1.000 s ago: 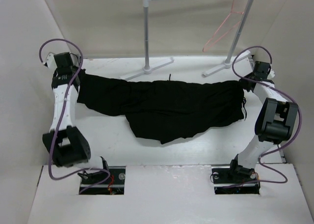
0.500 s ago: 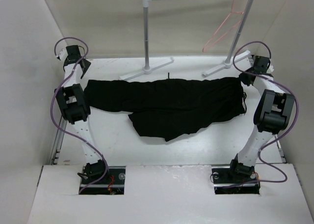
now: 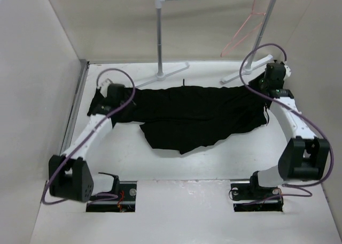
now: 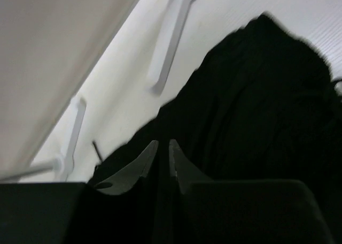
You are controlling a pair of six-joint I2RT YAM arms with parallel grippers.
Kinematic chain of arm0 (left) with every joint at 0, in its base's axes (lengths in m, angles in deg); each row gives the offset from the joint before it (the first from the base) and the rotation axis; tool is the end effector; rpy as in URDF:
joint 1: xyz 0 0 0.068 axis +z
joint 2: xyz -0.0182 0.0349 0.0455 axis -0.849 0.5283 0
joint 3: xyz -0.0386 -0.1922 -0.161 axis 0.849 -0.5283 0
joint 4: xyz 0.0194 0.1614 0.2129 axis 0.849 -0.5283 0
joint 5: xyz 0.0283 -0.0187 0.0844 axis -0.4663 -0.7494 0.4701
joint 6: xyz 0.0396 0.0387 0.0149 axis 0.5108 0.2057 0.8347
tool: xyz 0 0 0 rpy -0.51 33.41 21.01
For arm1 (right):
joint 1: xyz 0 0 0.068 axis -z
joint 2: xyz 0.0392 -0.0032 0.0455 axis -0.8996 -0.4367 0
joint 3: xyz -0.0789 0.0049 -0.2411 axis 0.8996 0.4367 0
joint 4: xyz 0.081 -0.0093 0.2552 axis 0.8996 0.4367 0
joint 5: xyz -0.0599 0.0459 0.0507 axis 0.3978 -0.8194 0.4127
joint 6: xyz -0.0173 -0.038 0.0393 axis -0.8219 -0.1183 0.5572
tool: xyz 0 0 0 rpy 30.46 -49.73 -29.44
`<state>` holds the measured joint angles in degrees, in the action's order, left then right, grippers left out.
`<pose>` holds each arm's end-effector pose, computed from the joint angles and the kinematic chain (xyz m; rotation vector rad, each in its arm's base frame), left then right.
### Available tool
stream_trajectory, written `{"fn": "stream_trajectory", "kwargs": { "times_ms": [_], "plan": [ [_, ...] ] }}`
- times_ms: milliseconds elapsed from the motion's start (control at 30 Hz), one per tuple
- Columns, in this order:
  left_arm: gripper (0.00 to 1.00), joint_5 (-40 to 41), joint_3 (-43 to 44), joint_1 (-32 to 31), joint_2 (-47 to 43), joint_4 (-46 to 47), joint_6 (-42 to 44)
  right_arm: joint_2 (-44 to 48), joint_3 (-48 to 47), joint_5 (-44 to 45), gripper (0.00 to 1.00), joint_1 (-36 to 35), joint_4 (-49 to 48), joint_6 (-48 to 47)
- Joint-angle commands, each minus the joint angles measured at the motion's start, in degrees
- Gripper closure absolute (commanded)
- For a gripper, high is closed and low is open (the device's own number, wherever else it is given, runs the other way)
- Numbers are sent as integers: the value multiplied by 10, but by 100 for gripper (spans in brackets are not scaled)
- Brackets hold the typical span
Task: Place the trousers on the hanger
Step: Flatten out the trousers at the center of the board.
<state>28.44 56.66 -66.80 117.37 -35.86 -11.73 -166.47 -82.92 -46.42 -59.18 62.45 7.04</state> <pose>0.3105 -0.0407 0.2614 -0.7510 2.0531 -0.3456 0.3556 -0.0349 0.2822 0.9386 1.9161 0.2954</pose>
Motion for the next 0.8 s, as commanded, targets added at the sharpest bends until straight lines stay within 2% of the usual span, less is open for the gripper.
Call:
{"fn": "stream_trajectory", "kwargs": {
  "times_ms": [0, 67, 133, 200, 333, 400, 467, 533, 667, 767],
  "plan": [
    [63, -8, -111, -61, -59, -47, -58, 66, 53, 10, 90, -50, 1, 2],
    [56, -36, -156, -87, -95, -34, -84, 104, 80, -2, 91, -79, 16, -6],
    [49, -65, -190, -116, -113, -4, -111, 137, 105, -9, 88, -106, 31, -12],
    [44, -78, -208, -138, -111, 20, -123, 171, 132, -12, 80, -137, 48, -23],
    [43, -77, -220, -163, -68, 71, -138, 223, 199, -16, 62, -192, 66, -25],
    [53, -77, -217, -161, -35, 104, -140, 229, 229, -17, 55, -206, 66, -21],
    [75, -80, -203, -160, -19, 119, -145, 216, 247, -10, 50, -207, 61, -14],
    [89, -75, -187, -163, -34, 104, -146, 187, 256, -4, 48, -201, 46, -2],
    [95, -34, -114, -182, -122, -34, -138, 101, 242, -2, 48, -169, 10, 17],
    [95, 14, 17, -219, -161, -189, -133, 43, 219, 4, 50, -158, -4, 25]
  ]
}}
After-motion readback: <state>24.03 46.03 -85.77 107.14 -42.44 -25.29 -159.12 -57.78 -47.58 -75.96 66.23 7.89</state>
